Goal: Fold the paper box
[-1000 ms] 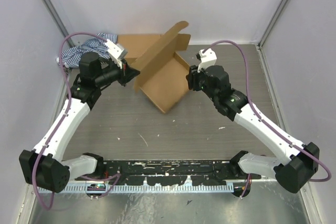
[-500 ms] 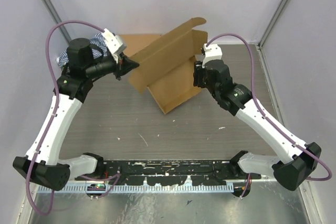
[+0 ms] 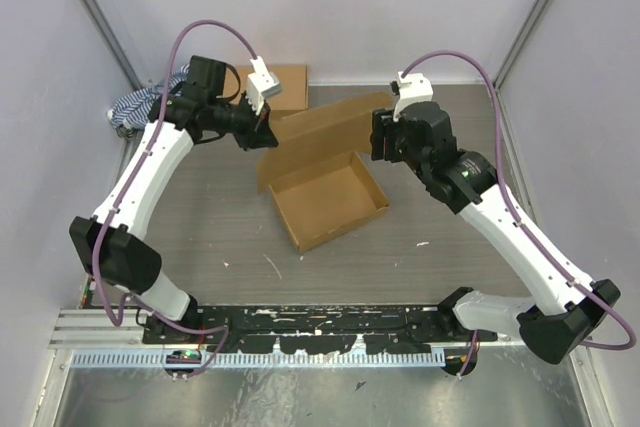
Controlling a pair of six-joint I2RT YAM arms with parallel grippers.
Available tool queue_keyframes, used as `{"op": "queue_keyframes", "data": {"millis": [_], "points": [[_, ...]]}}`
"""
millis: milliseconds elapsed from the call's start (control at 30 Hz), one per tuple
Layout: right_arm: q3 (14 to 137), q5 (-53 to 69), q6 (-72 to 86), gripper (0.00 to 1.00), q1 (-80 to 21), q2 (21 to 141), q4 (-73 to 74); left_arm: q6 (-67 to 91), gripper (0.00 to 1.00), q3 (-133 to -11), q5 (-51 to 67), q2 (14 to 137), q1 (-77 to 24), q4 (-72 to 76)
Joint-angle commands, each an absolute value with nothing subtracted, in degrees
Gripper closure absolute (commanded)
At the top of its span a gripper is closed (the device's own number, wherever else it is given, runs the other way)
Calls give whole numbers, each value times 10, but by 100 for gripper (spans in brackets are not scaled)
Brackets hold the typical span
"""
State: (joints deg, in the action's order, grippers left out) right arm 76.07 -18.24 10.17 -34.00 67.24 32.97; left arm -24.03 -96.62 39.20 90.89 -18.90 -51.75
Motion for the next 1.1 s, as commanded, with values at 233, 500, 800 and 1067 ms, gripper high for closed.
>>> {"op": "queue_keyframes", "data": {"millis": [233,500,800,1067], "points": [[844,-119,49,26,-303,732,411,-348,100,-919,343,848,-224,-507],[791,59,-21,34,-179,782,292,-370,100,-962,317,877,-223,-531],[806,178,-99,37,-142,872,244,-364,100,-941,309,886,-220,-500],[794,217,-99,45,-143,913,199,-344,100,-916,295,880,-218,-461]]}}
